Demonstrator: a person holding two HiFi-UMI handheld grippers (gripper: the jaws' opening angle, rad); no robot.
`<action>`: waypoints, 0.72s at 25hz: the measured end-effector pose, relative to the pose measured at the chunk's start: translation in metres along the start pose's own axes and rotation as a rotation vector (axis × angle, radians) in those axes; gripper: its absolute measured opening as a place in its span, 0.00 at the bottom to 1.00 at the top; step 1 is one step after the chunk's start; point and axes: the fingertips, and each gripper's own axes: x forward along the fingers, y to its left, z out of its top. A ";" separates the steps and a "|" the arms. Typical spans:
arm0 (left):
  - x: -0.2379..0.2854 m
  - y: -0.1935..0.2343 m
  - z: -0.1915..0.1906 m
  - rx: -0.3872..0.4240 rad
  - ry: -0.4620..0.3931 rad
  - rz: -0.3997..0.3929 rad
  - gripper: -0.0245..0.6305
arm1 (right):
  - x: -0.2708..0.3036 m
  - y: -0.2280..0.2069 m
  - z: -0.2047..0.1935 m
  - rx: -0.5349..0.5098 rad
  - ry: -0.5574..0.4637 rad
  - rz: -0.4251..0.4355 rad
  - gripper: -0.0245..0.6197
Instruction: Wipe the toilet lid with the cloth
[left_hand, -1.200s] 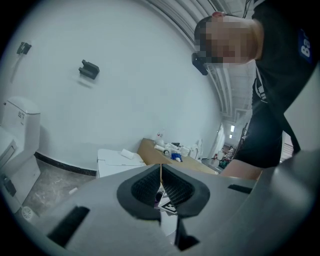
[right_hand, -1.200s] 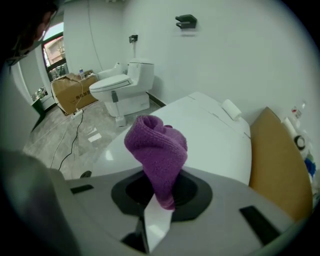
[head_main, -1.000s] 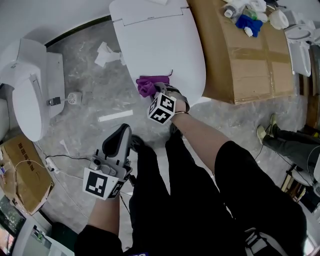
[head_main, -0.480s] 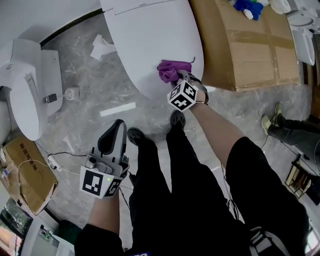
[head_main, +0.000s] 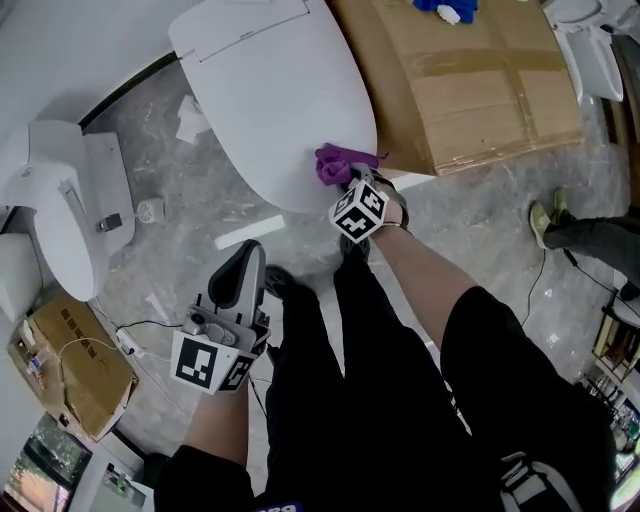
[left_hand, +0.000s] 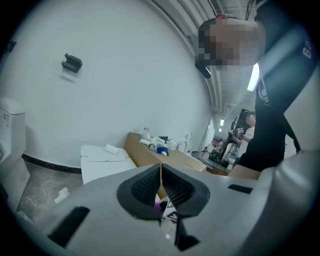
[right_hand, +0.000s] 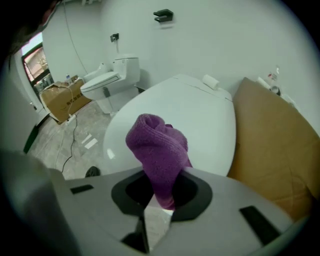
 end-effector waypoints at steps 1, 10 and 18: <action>-0.001 -0.004 0.006 0.010 -0.006 -0.007 0.07 | -0.002 0.019 0.005 -0.027 -0.011 0.030 0.14; -0.022 0.005 0.008 0.032 0.004 0.008 0.07 | 0.017 0.103 0.015 -0.092 -0.028 0.146 0.14; -0.029 -0.027 0.022 0.045 0.008 0.004 0.07 | -0.045 0.020 -0.078 0.037 0.073 0.041 0.14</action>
